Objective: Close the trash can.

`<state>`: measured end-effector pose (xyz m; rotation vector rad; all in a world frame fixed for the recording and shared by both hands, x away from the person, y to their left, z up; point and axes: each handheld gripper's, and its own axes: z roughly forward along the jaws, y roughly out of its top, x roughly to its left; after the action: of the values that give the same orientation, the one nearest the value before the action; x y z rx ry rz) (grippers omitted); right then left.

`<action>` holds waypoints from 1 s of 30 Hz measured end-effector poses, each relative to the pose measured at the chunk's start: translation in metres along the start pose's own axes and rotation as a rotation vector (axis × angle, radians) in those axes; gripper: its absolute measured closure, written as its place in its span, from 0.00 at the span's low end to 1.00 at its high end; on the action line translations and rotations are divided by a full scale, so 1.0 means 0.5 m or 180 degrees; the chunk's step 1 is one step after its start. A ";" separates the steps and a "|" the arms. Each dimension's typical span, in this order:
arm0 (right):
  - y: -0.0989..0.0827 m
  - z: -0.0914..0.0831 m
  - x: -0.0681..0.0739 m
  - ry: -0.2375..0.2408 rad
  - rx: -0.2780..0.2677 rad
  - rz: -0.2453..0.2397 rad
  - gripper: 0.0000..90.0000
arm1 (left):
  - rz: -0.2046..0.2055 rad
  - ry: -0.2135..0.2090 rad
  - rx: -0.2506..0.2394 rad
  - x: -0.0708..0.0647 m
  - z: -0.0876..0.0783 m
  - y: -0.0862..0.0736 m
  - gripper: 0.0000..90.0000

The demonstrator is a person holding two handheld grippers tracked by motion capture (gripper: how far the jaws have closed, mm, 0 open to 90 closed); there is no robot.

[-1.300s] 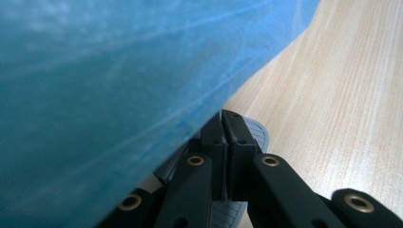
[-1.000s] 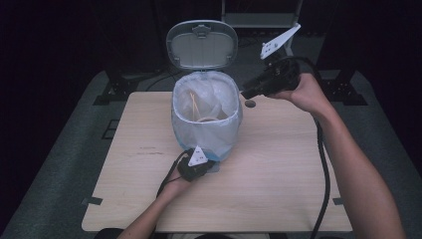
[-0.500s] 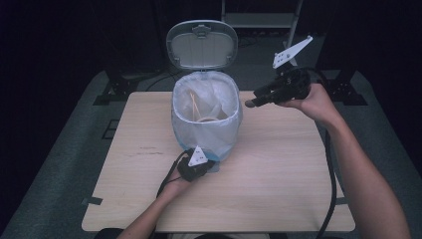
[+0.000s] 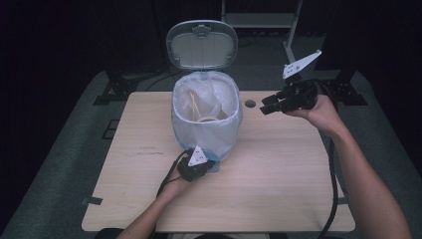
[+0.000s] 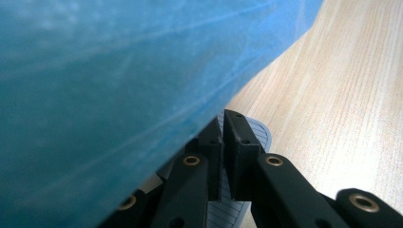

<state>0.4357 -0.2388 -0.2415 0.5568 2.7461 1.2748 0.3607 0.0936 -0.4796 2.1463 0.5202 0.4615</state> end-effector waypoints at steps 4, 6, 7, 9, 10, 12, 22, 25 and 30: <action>-0.018 0.005 -0.004 0.0009 -0.0012 0.0045 0.65 | -0.0005 0.0005 -0.0013 -0.001 0.000 0.000 0.96; -0.030 0.007 -0.006 0.0006 -0.0037 0.0066 0.65 | -0.0001 0.0015 -0.0013 -0.002 0.000 0.000 0.96; -0.033 0.008 -0.007 0.0005 -0.0050 0.0068 0.64 | -0.0004 0.0018 -0.0013 -0.002 0.000 0.000 0.96; -0.044 0.010 -0.010 0.0000 -0.0058 0.0086 0.64 | -0.0007 0.0023 -0.0015 -0.002 0.000 0.000 0.95; -0.051 0.011 -0.011 -0.0004 -0.0063 0.0107 0.64 | -0.0007 0.0025 -0.0016 -0.002 0.000 0.000 0.95; -0.061 0.012 -0.013 -0.0007 -0.0076 0.0115 0.63 | -0.0013 0.0028 -0.0018 -0.002 0.000 0.000 0.95; -0.123 0.027 -0.019 -0.0001 -0.0166 0.0228 0.60 | 0.0050 0.0050 0.0019 -0.002 -0.005 0.002 0.85; -0.140 0.034 -0.021 -0.0029 -0.0163 0.0259 0.57 | 0.0149 -0.0048 0.0095 -0.007 -0.016 0.010 0.81; -0.169 0.041 -0.020 -0.0048 -0.0158 0.0282 0.56 | 0.0178 -0.0212 0.0065 -0.014 -0.047 0.027 0.74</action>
<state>0.4244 -0.2771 -0.3193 0.6879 2.6973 1.3473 0.3457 0.0980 -0.4564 2.1924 0.4304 0.4155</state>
